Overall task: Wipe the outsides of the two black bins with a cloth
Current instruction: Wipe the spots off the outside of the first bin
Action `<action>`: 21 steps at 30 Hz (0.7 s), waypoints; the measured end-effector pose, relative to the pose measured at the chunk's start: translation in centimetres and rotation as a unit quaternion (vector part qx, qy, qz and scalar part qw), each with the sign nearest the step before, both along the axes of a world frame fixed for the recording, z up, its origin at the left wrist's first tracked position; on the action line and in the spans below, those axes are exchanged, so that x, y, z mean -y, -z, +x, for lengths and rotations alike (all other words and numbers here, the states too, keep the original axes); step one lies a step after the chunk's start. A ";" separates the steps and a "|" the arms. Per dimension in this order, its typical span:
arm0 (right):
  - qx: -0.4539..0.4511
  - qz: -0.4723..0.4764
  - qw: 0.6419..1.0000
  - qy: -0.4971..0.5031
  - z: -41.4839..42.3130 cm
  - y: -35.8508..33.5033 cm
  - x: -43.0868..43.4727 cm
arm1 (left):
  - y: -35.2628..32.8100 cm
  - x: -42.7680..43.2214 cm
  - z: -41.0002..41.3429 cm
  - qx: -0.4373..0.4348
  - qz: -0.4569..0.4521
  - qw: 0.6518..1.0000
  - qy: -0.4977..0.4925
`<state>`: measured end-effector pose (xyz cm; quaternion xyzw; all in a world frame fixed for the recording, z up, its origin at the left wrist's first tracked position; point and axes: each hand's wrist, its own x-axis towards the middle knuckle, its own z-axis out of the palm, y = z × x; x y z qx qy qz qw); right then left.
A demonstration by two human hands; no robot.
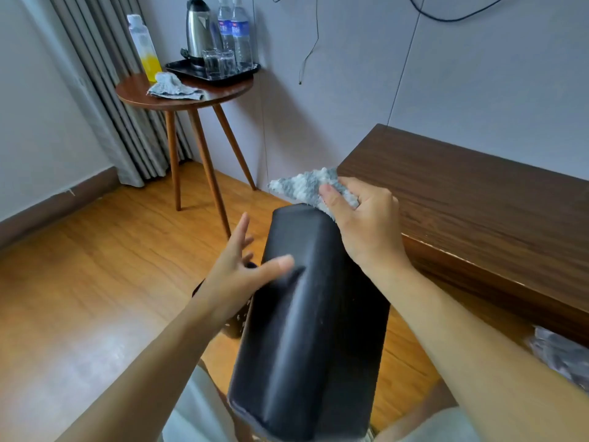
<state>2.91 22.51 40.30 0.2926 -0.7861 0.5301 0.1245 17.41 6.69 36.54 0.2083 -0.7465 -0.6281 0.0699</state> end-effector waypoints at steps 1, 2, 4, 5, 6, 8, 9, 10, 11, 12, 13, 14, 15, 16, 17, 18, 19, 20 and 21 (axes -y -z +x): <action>-0.015 0.016 1.000 0.021 -0.2 -0.5 0.0 | 0.3 -0.7 1.3 0.026 0.031 0.999 0.022; -0.028 0.033 0.998 0.039 -0.5 -0.8 0.0 | 0.5 -1.7 2.7 0.043 0.059 0.996 0.045; -0.045 0.073 0.994 0.067 -0.9 -1.4 0.3 | 1.3 -3.4 4.9 0.054 0.096 0.991 0.074; -0.048 0.092 0.992 0.076 -1.1 -1.6 0.7 | 1.9 -3.9 5.6 0.055 0.094 0.991 0.076; -0.050 0.108 0.990 0.081 -1.2 -1.6 1.0 | 2.3 -4.3 6.1 0.058 0.088 0.991 0.078; -0.054 0.135 0.985 0.091 -1.1 -1.8 1.6 | 3.2 -4.3 6.2 0.073 0.080 0.991 0.082; -0.053 0.143 0.983 0.100 -1.0 -1.9 1.9 | 3.6 -4.1 6.1 0.081 0.079 0.990 0.082; -0.054 0.148 0.982 0.109 -0.9 -1.9 2.1 | 4.0 -3.8 5.9 0.084 0.082 0.990 0.082; -0.060 0.149 0.980 0.116 -0.8 -2.0 2.3 | 4.3 -3.7 5.7 0.083 0.085 0.990 0.081; -0.070 0.148 0.979 0.121 -0.7 -2.1 2.5 | 4.7 -3.7 5.5 0.078 0.086 0.990 0.079; -0.082 0.143 0.979 0.121 -0.5 -2.2 2.7 | 5.0 -4.0 5.4 0.071 0.086 0.991 0.077; -0.093 0.137 0.980 0.115 -0.3 -2.2 2.9 | 5.3 -4.4 5.2 0.062 0.091 0.991 0.070; -0.104 0.130 0.981 0.100 -0.2 -2.3 3.1 | 5.6 -4.9 5.2 0.054 0.098 0.992 0.058; -0.108 0.122 0.984 0.075 -0.1 -2.4 3.3 | 5.9 -5.4 5.2 0.046 0.108 0.992 0.047; -0.097 0.114 0.988 0.043 -0.1 -2.4 3.4 | 6.2 -5.9 5.3 0.041 0.124 0.991 0.040; -0.071 0.099 0.993 0.009 -0.2 -2.5 3.3 | 6.6 -6.1 5.3 0.039 0.144 0.988 0.035; -0.039 0.079 0.996 -0.019 -0.6 -2.6 3.0 | 6.8 -6.2 5.3 0.039 0.163 0.985 0.032; -0.017 0.057 0.998 -0.035 -1.0 -2.8 2.5 | 7.2 -6.1 5.4 0.041 0.181 0.982 0.032; -0.013 0.046 0.998 -0.042 -1.5 -2.8 1.7 | 7.5 -6.0 5.5 0.043 0.197 0.979 0.039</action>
